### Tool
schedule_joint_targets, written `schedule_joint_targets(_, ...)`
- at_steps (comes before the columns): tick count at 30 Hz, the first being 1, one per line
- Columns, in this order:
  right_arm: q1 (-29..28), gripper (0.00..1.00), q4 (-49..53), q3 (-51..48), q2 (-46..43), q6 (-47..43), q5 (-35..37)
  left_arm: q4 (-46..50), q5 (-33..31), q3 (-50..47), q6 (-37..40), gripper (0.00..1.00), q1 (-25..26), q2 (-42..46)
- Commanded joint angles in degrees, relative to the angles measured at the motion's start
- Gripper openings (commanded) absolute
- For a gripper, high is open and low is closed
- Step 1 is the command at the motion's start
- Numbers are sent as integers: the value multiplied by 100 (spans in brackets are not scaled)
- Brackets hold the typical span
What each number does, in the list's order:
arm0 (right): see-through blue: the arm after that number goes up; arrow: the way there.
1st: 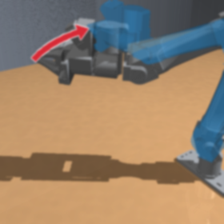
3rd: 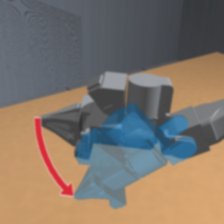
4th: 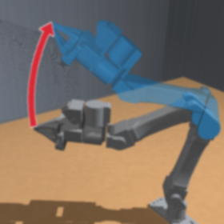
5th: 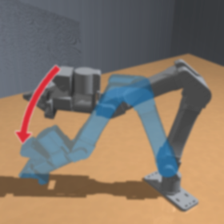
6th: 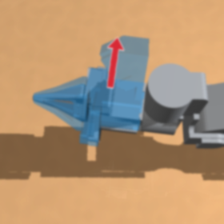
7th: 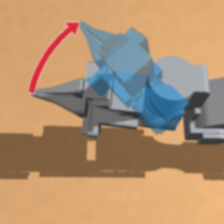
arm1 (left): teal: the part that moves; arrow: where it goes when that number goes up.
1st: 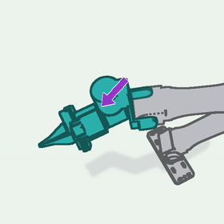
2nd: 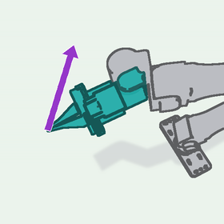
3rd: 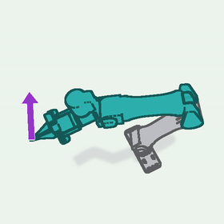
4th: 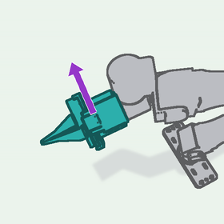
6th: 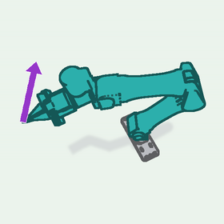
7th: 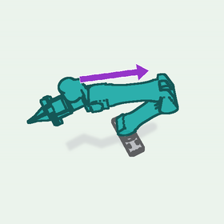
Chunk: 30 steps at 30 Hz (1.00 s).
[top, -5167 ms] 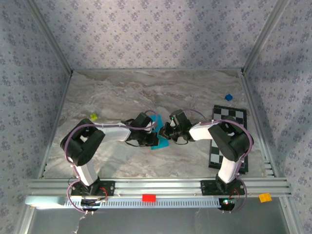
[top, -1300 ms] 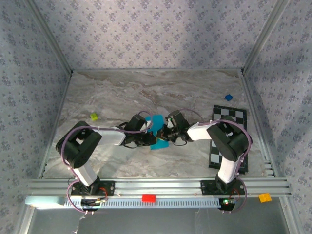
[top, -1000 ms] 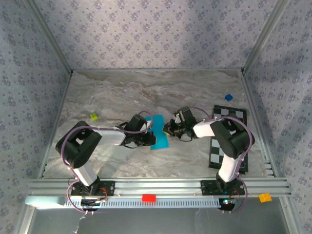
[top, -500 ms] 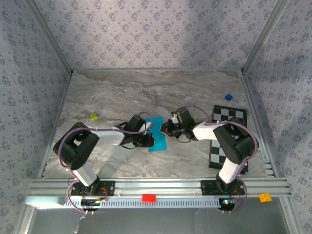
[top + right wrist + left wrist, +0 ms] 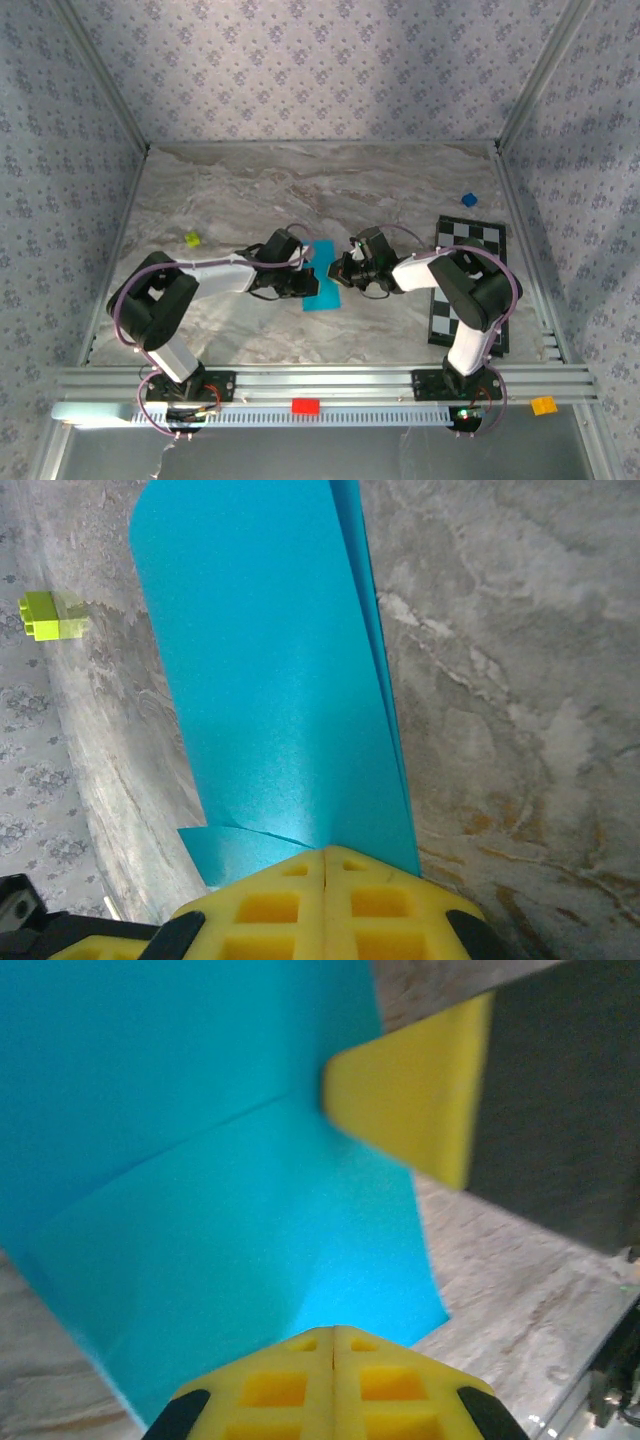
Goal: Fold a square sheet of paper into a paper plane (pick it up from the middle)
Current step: Fold the triangle a second time at the center of the table.
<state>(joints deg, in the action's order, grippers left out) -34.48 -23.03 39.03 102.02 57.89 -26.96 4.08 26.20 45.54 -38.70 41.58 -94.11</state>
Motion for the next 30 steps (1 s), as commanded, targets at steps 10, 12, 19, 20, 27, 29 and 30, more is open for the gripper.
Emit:
schedule_joint_targets(10, 25, 0, 756, -232, 341, -23, 478, -139, -11, -32, -151, 10, 3, -605)
schedule_joint_targets(12, 33, 0, 748, -267, 367, -31, 481, -124, -62, -232, -157, 10, 4, -538)
schedule_joint_targets(19, 77, 0, 729, -282, 416, -40, 482, 81, -136, -706, -61, 12, 9, -9)
schedule_joint_targets(20, 87, 0, 738, -282, 421, -41, 479, 137, -149, -736, -35, 13, 12, 58)
schedule_joint_targets(27, 101, 0, 755, -194, 398, -100, 412, 20, -28, -646, 52, 18, 15, 204)
schedule_joint_targets(29, 83, 0, 737, -126, 382, -129, 328, 11, 12, -384, 69, 21, 8, 155)
schedule_joint_targets(30, 83, 0, 698, -96, 344, -139, 291, -11, 40, -281, 65, 22, 16, 140)
